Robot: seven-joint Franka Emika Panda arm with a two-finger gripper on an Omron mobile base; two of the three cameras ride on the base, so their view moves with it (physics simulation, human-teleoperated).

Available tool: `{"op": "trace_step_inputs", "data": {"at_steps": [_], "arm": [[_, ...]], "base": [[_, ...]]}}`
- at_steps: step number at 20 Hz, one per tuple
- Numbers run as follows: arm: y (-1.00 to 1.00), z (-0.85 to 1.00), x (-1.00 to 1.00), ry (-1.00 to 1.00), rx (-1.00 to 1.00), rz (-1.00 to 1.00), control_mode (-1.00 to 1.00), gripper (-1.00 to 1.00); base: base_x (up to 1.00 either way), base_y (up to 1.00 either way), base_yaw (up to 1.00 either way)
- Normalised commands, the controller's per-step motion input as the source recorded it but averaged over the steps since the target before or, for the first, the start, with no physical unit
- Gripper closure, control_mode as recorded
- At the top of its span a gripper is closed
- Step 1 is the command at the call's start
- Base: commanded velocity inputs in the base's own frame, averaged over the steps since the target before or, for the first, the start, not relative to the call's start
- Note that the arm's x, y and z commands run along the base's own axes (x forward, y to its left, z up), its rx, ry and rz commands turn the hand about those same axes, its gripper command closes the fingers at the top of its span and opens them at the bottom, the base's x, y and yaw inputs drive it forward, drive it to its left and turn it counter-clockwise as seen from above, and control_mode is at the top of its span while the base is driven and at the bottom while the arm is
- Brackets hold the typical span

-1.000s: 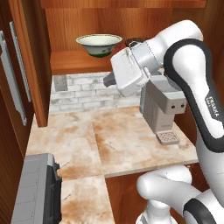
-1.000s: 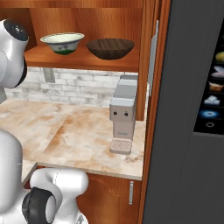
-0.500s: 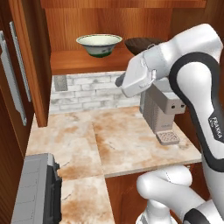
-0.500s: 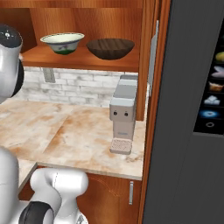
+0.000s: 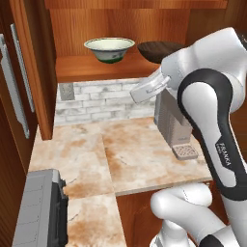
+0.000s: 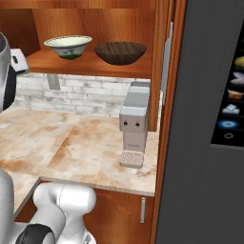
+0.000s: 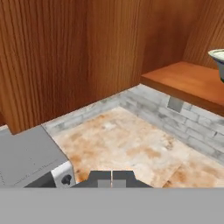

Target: Move the bowls from the cabinet to the plates on the dining table.

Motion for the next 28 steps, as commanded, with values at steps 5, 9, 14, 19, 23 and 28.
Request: {"op": "trace_step_inputs", "data": {"at_steps": [5, 9, 14, 19, 23, 28], "arm": [[-0.29, 0.0, 0.3, 0.07, 0.0, -0.24, -1.0, 1.0], [-0.41, 0.0, 0.2, 0.11, 0.0, -0.21, -1.0, 1.0], [-0.43, 0.0, 0.1, 0.12, 0.0, -0.2, -1.0, 1.0], [-0.34, 0.0, 0.04, 0.09, 0.0, -0.2, -1.0, 1.0], [-0.26, 0.0, 0.04, 0.07, 0.0, -0.2, -1.0, -1.0], [-0.15, -0.01, 0.14, 0.05, 0.0, -0.19, -1.0, -1.0]], "base": [[0.0, 0.0, 0.0], [0.0, 0.0, 0.0], [0.0, 0.0, 0.0], [0.0, 0.0, 0.0], [0.0, 0.0, 0.0], [0.0, 0.0, 0.0]]}}
